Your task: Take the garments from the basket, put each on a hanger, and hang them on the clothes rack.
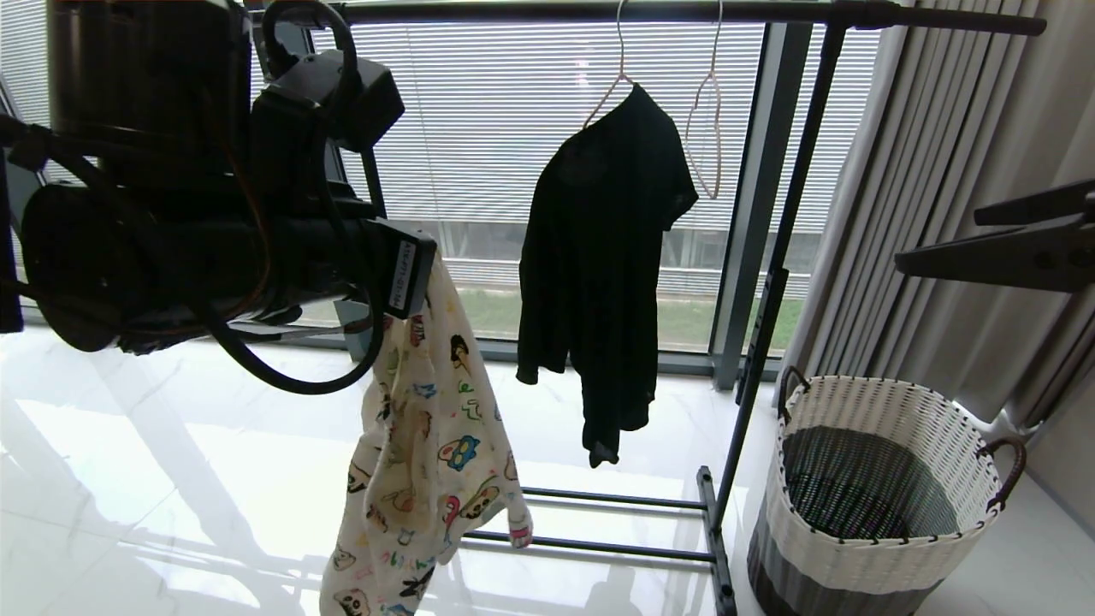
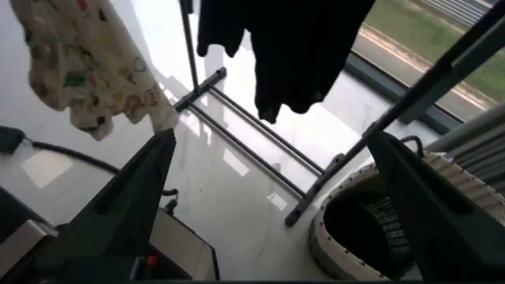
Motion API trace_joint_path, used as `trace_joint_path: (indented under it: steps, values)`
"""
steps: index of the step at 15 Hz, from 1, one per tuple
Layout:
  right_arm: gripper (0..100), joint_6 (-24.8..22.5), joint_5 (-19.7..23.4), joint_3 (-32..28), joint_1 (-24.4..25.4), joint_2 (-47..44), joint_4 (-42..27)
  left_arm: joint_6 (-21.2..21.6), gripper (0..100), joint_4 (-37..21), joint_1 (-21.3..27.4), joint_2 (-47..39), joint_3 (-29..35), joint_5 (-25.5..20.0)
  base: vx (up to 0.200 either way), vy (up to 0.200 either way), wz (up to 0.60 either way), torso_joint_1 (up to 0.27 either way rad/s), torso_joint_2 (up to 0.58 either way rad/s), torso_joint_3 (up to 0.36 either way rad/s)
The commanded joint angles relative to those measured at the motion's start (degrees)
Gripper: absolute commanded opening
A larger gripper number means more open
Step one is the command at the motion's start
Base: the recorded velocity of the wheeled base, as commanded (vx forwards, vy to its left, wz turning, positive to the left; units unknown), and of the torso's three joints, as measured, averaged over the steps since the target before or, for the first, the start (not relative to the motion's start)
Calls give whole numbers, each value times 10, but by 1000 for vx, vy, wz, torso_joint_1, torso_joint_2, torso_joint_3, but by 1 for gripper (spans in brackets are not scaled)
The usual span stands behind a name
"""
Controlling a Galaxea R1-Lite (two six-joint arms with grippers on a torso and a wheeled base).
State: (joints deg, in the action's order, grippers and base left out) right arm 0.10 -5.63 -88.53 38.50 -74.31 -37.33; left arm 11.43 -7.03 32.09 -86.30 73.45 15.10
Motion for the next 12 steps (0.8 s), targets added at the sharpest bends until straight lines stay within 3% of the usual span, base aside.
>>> trace_joint_path:
  steps: [1,2,7,9,12]
  values:
    - [100,-1,-29,29,-35,1,0,6,0,0,-25,24,-23,1,0,0,0,0,0,0]
    - [100,-1,-69,64,-69,7,1,10,0,0,-57,44,-49,1,0,0,0,0,0,0]
    - [100,-3,-121,194,-110,42,45,9,0,0,-164,83,-113,0,0,0,0,0,0,0]
    - [100,-3,-132,224,-110,41,83,9,0,0,-178,90,-131,0,0,0,0,0,0,0]
    - [100,-2,-138,225,-113,38,85,8,0,2,-180,95,-142,1,0,0,0,0,0,0]
